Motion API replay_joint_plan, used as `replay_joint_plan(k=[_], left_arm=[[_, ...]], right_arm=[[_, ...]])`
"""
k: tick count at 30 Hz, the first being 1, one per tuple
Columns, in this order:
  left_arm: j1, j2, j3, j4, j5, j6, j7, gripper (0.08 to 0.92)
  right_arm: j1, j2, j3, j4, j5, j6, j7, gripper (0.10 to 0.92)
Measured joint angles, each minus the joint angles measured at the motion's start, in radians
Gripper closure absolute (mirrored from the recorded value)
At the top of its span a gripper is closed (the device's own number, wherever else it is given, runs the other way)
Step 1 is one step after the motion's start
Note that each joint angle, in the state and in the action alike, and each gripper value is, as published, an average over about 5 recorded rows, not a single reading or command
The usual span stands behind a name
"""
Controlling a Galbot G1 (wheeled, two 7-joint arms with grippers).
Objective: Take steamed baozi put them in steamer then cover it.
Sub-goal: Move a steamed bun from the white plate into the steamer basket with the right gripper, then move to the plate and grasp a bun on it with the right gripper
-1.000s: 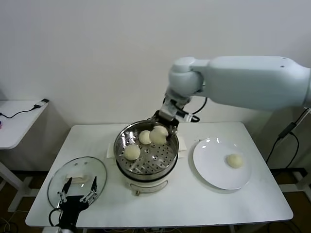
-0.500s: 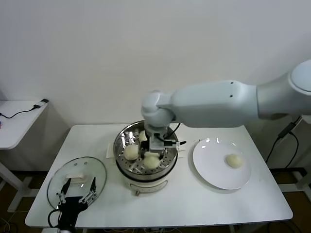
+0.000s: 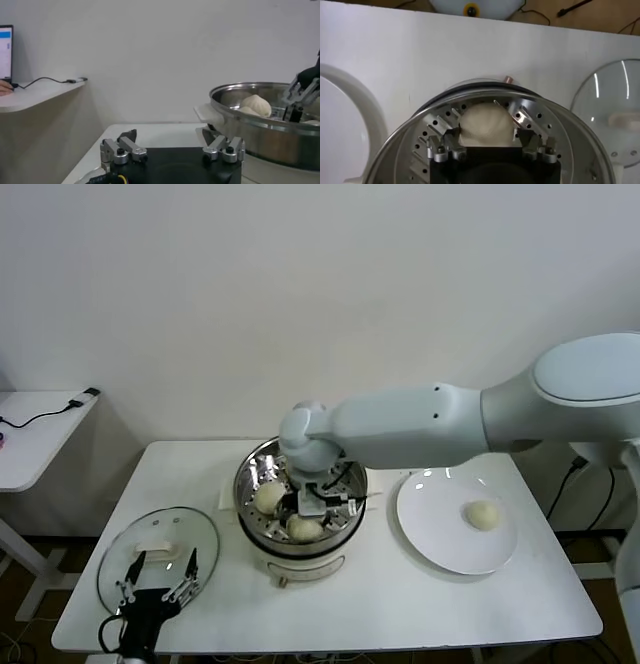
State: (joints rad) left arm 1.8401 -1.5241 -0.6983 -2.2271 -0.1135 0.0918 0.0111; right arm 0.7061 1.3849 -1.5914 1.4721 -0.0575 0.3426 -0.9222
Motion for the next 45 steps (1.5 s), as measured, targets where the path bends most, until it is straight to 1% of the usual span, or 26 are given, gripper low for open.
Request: replay_joint_plan(k=[2, 5, 12, 17, 22, 27, 33, 38, 45], left_arm=[[0.001, 0.0, 0.0, 0.0, 0.0, -0.001, 0.0, 0.177], [0.002, 0.001, -0.001, 0.0, 0.001, -0.003, 0.0, 0.177], [0.002, 0.005, -0.003, 0.0, 0.009, -0.006, 0.002, 0.177], [0.001, 0.006, -0.004, 0.0, 0.011, -0.008, 0.003, 0.177], [0.001, 0.006, -0.006, 0.0, 0.007, -0.008, 0.003, 0.177], [0.002, 0.007, -0.007, 0.0, 0.004, -0.006, 0.003, 0.177], [0.005, 0.006, -0.012, 0.0, 0.002, -0.002, 0.003, 0.177], [0.005, 0.003, -0.01, 0.0, 0.003, 0.002, 0.003, 0.177], [0.01, 0.0, -0.01, 0.0, 0.006, 0.004, 0.003, 0.177]], right_arm=[[0.003, -0.003, 0.006, 0.0, 0.012, 0.001, -0.003, 0.212], [0.023, -0.015, 0.013, -0.001, 0.054, 0.007, -0.021, 0.204], [0.139, -0.084, -0.002, -0.043, 0.236, 0.032, -0.13, 0.203], [0.224, -0.181, -0.064, -0.093, 0.349, 0.007, -0.214, 0.203], [0.251, -0.313, -0.139, -0.143, 0.407, -0.081, -0.246, 0.203], [0.205, -0.453, -0.156, -0.194, 0.413, -0.191, -0.251, 0.203], [0.077, -0.577, -0.097, -0.263, 0.369, -0.299, -0.236, 0.203], [-0.061, -0.626, -0.002, -0.33, 0.32, -0.362, -0.213, 0.203], [-0.242, -0.64, 0.142, -0.43, 0.258, -0.422, -0.18, 0.203]])
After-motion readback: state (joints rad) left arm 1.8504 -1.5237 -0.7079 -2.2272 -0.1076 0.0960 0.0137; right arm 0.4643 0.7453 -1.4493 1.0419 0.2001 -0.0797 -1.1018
